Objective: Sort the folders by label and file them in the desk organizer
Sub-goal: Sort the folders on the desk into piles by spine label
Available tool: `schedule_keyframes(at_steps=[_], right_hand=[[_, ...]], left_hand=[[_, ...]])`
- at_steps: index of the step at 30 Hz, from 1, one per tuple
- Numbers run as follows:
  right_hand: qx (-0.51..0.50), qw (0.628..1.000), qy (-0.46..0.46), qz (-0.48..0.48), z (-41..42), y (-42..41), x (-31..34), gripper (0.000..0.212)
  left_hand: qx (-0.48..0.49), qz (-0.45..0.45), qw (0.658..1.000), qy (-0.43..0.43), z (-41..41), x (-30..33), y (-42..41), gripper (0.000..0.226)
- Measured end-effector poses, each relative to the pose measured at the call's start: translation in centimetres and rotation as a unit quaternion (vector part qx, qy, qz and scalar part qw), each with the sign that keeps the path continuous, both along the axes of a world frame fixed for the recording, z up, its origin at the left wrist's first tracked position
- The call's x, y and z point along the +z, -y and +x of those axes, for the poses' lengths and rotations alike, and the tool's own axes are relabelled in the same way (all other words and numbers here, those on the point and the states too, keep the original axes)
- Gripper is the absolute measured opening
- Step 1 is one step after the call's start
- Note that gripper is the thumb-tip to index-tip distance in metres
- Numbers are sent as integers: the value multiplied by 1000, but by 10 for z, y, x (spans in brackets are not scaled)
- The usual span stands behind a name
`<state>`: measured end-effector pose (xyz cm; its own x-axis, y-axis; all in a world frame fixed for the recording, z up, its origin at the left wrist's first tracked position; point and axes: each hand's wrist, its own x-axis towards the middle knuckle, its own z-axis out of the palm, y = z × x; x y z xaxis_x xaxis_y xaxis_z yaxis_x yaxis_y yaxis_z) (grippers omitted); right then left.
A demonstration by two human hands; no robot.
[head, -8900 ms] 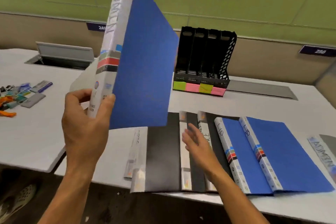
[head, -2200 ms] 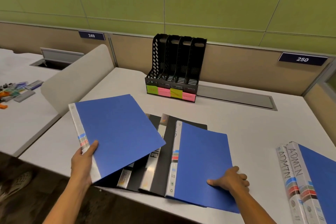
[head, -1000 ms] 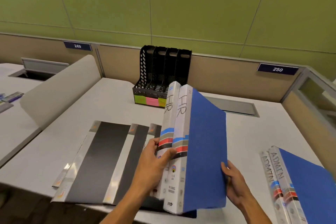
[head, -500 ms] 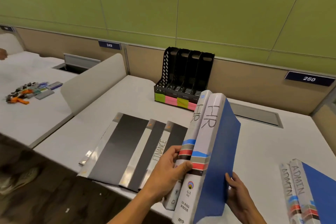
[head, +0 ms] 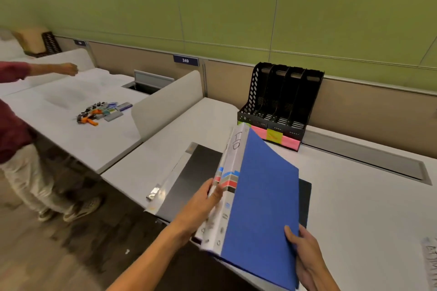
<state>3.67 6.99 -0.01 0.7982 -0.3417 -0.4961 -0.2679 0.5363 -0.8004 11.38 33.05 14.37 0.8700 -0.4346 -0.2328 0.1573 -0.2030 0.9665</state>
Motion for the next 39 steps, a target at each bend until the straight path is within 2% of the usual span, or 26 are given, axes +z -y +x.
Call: schedule_keyframes(at_steps=[4,7,13,17,23,26,31,35,39], right_hand=[[-21,999,-35,-13,44,-51,10,20],[-23,998,-41,-48,87,-96,18,17],[-1,995,-53,-86,175,-202,23,25],[32,996,-50,-72,229,-273,27,23],[127,989,-60,43,286,-358,25,60],[163,977,-91,98,299,-382,14,61],[156,975,-123,100,313,-400,-12,62],[150,980,-126,35,322,-400,-15,67],[166,974,-150,-31,332,-389,-8,92]], left_hand=[[99,-4,994,-49,33,-10,-57,49],[124,-15,991,-44,66,-20,-106,62],[93,-6,992,-90,149,-34,-221,70],[136,-25,985,-107,206,-50,-297,67],[182,2,976,-121,284,-75,-387,66],[193,17,972,-131,310,-91,-409,61],[194,37,971,-132,344,-115,-418,57],[204,42,969,-136,360,-132,-413,51],[208,43,967,-141,363,-149,-400,49]])
